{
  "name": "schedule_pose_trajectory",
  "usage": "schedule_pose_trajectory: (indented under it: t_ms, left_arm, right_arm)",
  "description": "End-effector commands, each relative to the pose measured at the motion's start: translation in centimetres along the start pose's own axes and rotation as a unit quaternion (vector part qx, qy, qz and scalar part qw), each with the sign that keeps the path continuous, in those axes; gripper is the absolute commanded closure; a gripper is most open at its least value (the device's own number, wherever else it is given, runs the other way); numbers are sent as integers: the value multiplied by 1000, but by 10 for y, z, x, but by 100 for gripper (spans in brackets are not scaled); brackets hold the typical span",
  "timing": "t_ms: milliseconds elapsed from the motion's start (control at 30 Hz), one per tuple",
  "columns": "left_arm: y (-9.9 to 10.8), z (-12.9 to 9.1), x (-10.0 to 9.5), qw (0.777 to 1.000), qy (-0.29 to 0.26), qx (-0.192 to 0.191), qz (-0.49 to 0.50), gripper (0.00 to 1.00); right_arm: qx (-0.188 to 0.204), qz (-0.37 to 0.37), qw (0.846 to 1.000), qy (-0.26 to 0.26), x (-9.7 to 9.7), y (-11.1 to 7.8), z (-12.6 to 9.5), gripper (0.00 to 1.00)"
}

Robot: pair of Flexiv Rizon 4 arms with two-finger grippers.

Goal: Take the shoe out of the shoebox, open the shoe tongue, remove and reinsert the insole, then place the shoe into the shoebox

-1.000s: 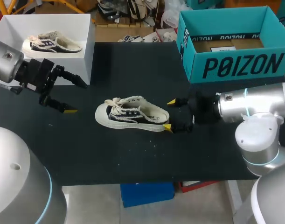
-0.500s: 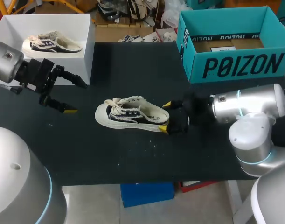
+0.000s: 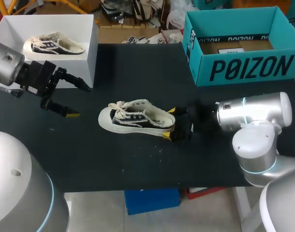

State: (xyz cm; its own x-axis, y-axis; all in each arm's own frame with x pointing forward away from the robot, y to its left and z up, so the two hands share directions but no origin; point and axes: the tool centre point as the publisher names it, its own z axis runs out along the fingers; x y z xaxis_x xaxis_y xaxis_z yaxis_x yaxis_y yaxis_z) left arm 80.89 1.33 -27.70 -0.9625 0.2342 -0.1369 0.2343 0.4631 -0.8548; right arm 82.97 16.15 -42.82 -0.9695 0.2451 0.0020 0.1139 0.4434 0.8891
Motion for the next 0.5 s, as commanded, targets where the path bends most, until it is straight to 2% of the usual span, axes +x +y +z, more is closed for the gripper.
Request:
schedule_pose_trajectory:
  t_ms: [33, 500]
  left_arm:
    - [1, 1, 1, 1000, -2, -1, 1, 0]
    - [1, 1, 1, 1000, -2, -1, 1, 0]
  right_arm:
    - [-1, 1, 1000, -4, -1, -1, 5, 0]
    - [3, 1, 1000, -7, -9, -2, 13, 0]
